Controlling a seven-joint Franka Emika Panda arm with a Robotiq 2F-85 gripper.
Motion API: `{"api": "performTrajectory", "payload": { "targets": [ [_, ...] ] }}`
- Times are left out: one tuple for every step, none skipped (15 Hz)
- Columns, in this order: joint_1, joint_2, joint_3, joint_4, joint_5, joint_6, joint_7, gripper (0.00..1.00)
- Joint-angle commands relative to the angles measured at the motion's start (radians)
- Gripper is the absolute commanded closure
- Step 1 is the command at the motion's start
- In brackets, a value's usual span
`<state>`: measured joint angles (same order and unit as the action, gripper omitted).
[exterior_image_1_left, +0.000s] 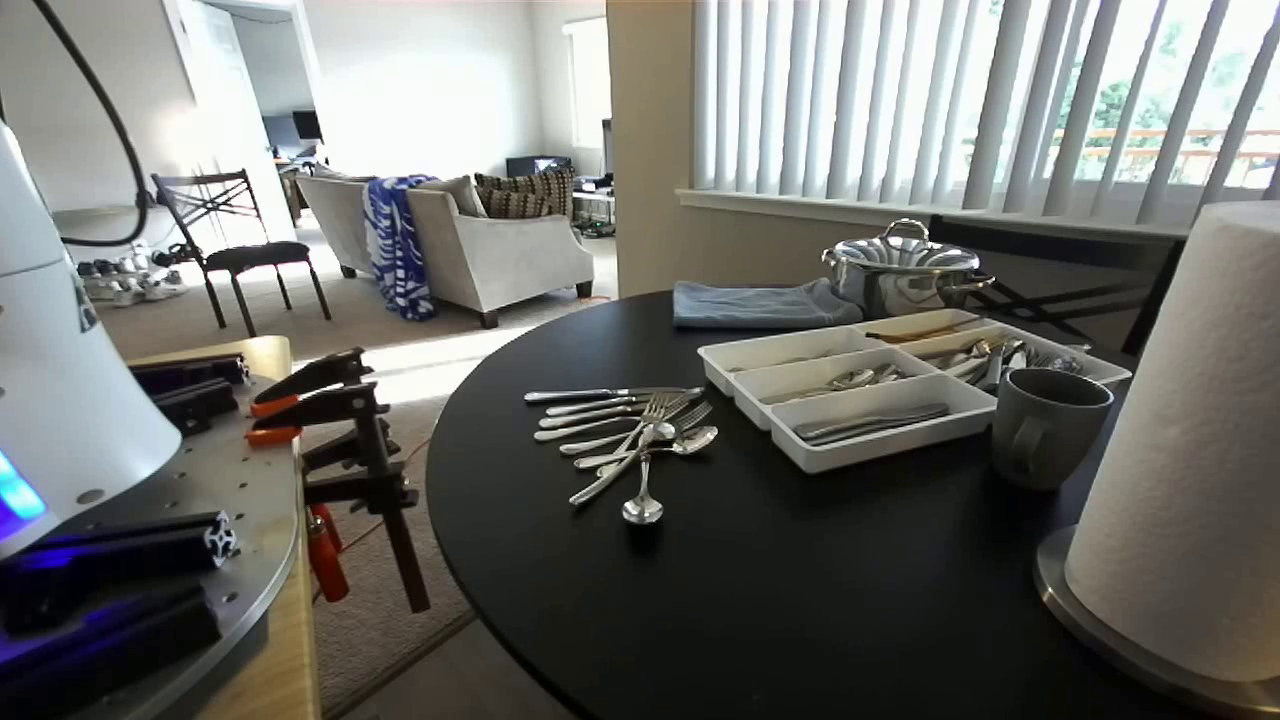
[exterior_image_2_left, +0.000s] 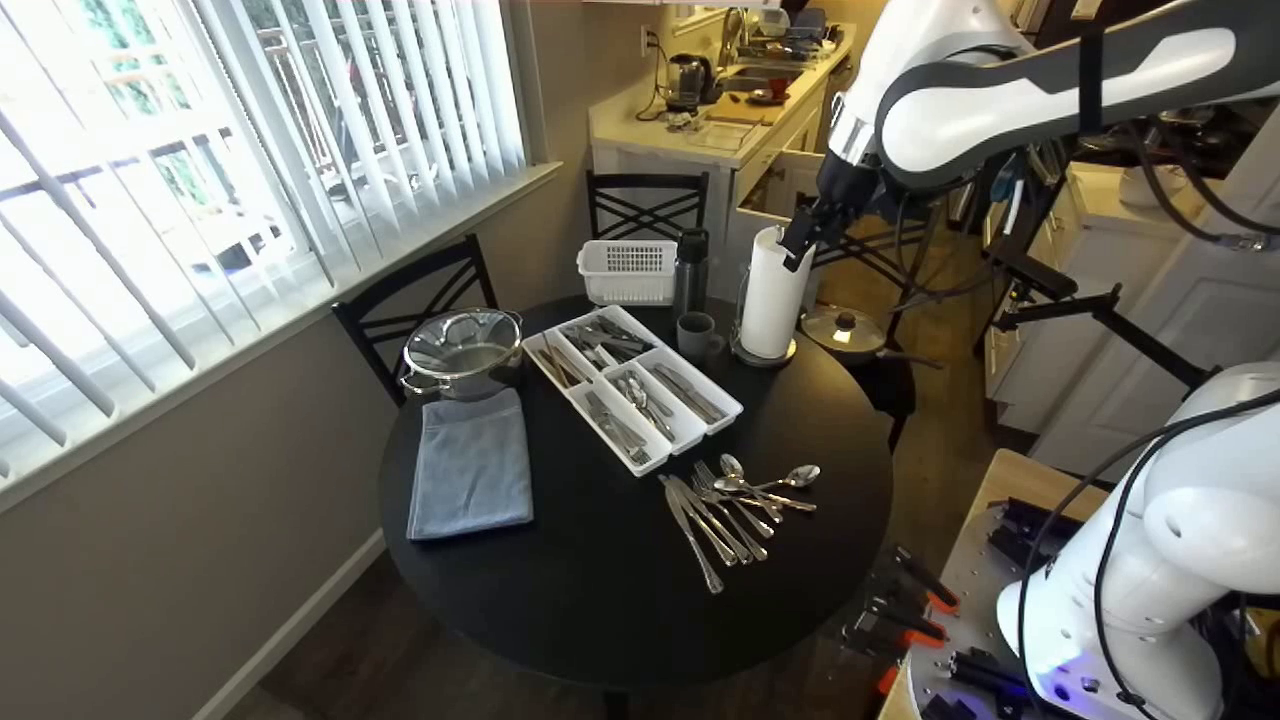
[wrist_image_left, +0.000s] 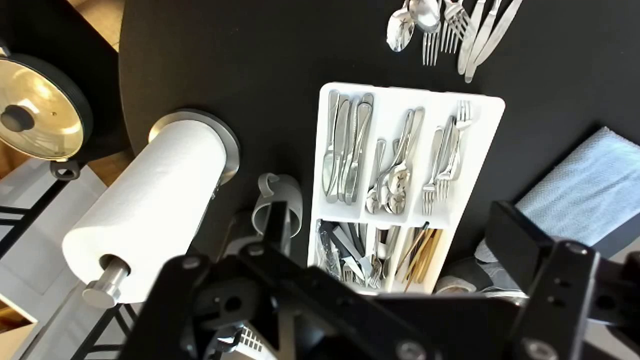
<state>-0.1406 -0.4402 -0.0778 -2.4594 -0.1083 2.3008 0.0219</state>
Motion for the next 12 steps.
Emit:
{"api": "performTrajectory", "payload": {
  "targets": [
    [0.002,0.000,-0.002,0.002,-0.001,-0.003,0.000,0.00],
    [0.002,0.000,-0.002,0.002,-0.001,-0.003,0.000,0.00],
    [0.002,0.000,-0.002,0.002,-0.001,-0.003,0.000,0.00],
    [0.005,0.009,0.011,0.014,-0.016,0.003,0.005,0.00],
    [0.023,0.027,0.017,0.027,-0.001,0.012,-0.004,0.00],
    [0.053,0.069,0.035,0.047,0.016,0.029,-0.009,0.00],
    [0.079,0.111,0.057,0.067,0.025,0.035,0.004,0.00],
    [0.107,0.151,0.076,0.078,0.032,0.055,0.005,0.00],
    [0.131,0.182,0.088,0.094,0.042,0.062,-0.004,0.00],
    [0.142,0.224,0.115,0.106,0.020,0.064,0.018,0.00],
    [0.157,0.259,0.128,0.125,0.013,0.055,0.015,0.00],
    [0.159,0.299,0.151,0.136,-0.030,0.058,0.039,0.00]
  ]
}}
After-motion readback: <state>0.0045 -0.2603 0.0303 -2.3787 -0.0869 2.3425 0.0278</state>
